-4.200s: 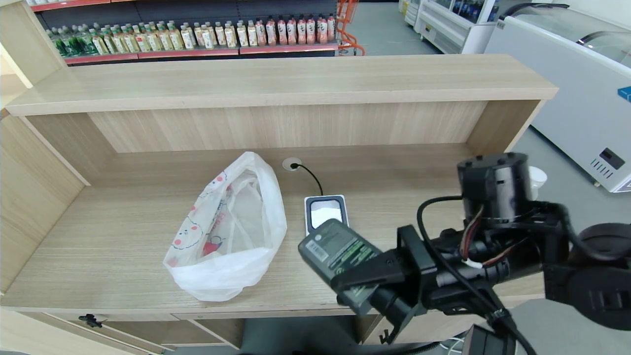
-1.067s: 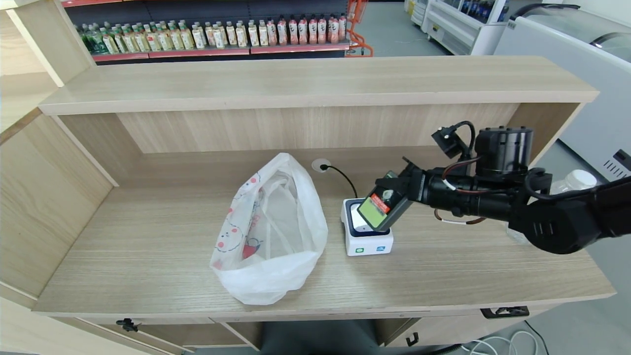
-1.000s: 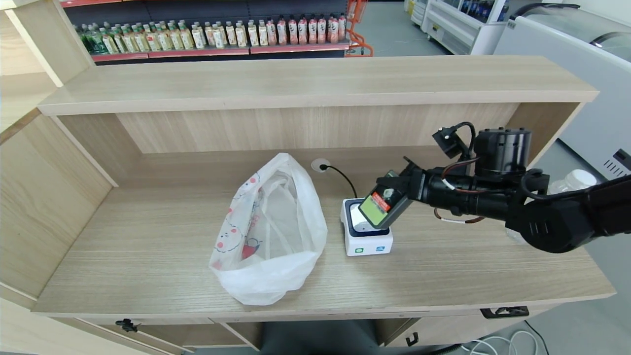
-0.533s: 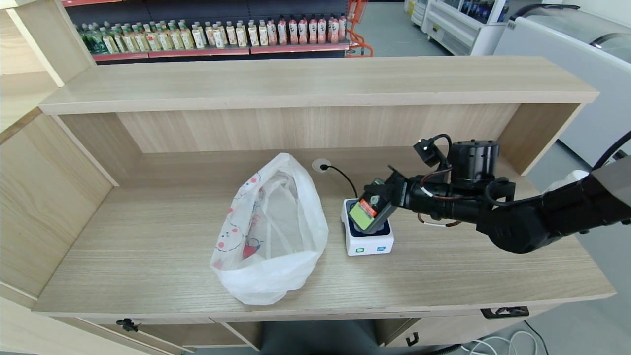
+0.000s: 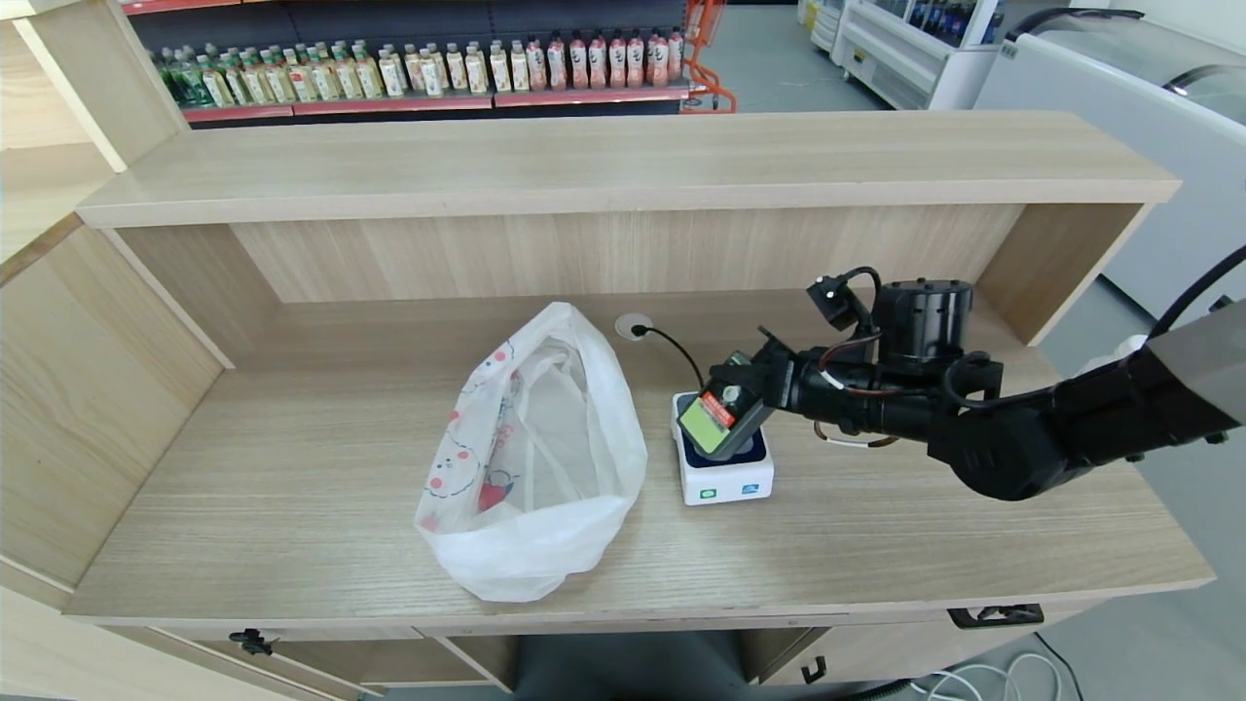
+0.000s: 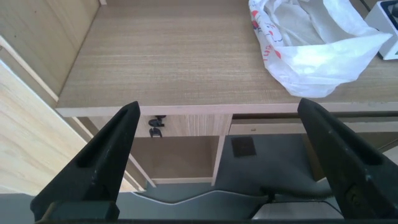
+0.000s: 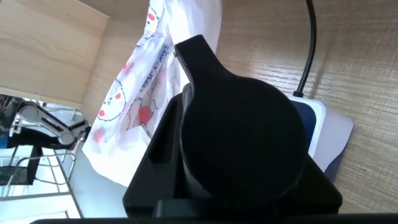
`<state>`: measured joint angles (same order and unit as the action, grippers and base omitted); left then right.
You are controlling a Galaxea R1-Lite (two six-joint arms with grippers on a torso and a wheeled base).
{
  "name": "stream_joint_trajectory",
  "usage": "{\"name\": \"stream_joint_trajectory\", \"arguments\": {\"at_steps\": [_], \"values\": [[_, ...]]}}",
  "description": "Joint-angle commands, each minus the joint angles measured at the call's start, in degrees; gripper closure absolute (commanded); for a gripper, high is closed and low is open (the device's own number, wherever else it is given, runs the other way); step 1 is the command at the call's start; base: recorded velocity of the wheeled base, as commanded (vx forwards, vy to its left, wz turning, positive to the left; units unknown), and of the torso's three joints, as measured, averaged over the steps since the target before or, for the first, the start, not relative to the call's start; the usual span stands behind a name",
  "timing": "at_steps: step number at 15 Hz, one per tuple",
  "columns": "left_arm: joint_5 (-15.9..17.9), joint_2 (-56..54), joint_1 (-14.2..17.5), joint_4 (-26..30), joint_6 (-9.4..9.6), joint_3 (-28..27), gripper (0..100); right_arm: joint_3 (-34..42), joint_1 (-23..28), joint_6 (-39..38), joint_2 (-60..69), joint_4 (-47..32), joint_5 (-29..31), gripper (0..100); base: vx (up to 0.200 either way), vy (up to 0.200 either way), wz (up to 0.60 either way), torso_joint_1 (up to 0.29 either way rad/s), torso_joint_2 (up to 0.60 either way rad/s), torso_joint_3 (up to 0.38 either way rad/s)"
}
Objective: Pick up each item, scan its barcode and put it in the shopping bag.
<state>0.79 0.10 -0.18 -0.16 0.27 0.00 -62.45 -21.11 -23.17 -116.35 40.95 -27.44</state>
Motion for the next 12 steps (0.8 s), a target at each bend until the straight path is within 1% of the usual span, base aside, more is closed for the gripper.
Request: {"name": "stream_joint_trajectory", "arguments": {"at_steps": [1,4,5,6,7,8,9,10,12], "values": [[0.0,0.0,0.0,0.0,0.0,0.0,0,0.8,0.0,0.1,0.5,-0.1,0.2,100,0.0,0.0,0.0,0.0,0.0,0.0],[0.0,0.0,0.0,0.0,0.0,0.0,0,2.2,1.0,0.4,7.3,1.3,0.5,100,0.0,0.0,0.0,0.0,0.0,0.0],[0.0,0.0,0.0,0.0,0.0,0.0,0,2.2,1.8,2.3,11.1,1.0,0.5,100,0.0,0.0,0.0,0.0,0.0,0.0],[0.0,0.0,-0.1,0.0,0.0,0.0,0,2.8,2.4,6.8,14.9,0.0,0.5,100,0.0,0.0,0.0,0.0,0.0,0.0],[0.0,0.0,0.0,0.0,0.0,0.0,0,3.0,3.1,12.9,17.3,-1.3,0.5,100,0.0,0.0,0.0,0.0,0.0,0.0],[0.0,0.0,0.0,0.0,0.0,0.0,0,3.8,3.4,15.8,18.1,-1.3,1.2,100,0.0,0.0,0.0,0.0,0.0,0.0],[0.0,0.0,0.0,0.0,0.0,0.0,0,6.2,3.3,18.9,19.2,-0.9,4.9,100,0.0,0.0,0.0,0.0,0.0,0.0],[0.0,0.0,0.0,0.0,0.0,0.0,0,8.3,2.0,19.3,20.5,-0.9,8.0,100,0.0,0.0,0.0,0.0,0.0,0.0],[0.0,0.0,0.0,0.0,0.0,0.0,0,10.2,-0.1,19.4,22.3,-1.0,8.6,100,0.0,0.0,0.0,0.0,0.0,0.0]]}}
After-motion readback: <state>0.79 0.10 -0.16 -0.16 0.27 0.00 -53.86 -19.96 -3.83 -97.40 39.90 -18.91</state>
